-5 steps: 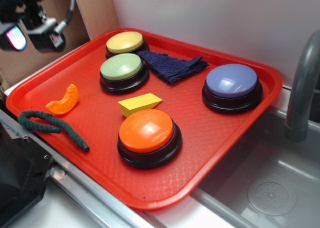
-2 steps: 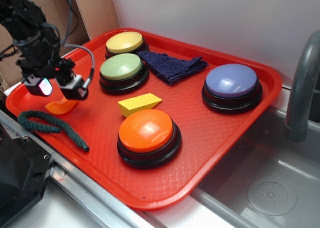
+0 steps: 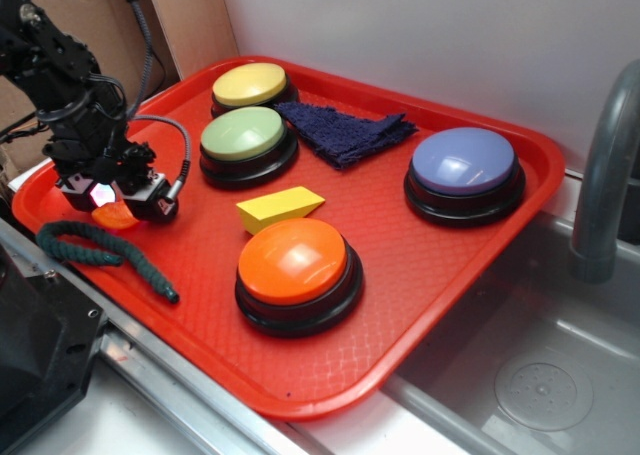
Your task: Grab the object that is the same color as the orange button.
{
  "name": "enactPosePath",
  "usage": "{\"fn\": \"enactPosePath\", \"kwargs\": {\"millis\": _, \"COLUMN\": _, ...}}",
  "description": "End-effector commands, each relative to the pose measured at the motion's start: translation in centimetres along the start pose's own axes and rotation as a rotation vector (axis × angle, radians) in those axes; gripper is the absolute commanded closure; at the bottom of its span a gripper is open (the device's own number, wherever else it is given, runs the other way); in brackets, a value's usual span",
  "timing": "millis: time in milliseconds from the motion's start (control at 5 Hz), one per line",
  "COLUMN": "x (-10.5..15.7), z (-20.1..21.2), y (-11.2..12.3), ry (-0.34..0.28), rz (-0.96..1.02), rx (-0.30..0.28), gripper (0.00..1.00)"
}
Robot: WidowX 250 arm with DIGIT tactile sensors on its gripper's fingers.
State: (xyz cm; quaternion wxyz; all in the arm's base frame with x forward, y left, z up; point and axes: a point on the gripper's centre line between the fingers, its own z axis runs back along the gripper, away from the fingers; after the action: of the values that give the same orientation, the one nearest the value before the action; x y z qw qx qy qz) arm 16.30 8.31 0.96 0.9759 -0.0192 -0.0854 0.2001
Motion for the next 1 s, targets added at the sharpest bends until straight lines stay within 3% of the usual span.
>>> {"fn": "enactPosePath", "kwargs": {"millis": 0, "x": 0.5, "z": 1.0, "y": -0.1, "ry": 0.003, "rz": 0.017, "rx": -0.036, "gripper": 1.00}}
{"fn": "enactPosePath", "kwargs": {"millis": 200, "x": 1.5, "z": 3.5, "y": -0.9, "ry": 0.022, "rz": 0.102, "rx": -0.030, "gripper": 1.00}}
{"fn": "enactPosePath", "kwargs": {"millis": 600, "x": 3.0, "z": 12.6, "y": -5.3, "ry": 0.012, "rz": 0.185, "rx": -0.121, "gripper": 1.00}}
{"fn": "enactPosePath", "kwargs": {"millis": 800, "x": 3.0, "z": 14.8, "y": -6.9, "ry": 0.025, "rz": 0.170, "rx": -0.189, "gripper": 1.00}}
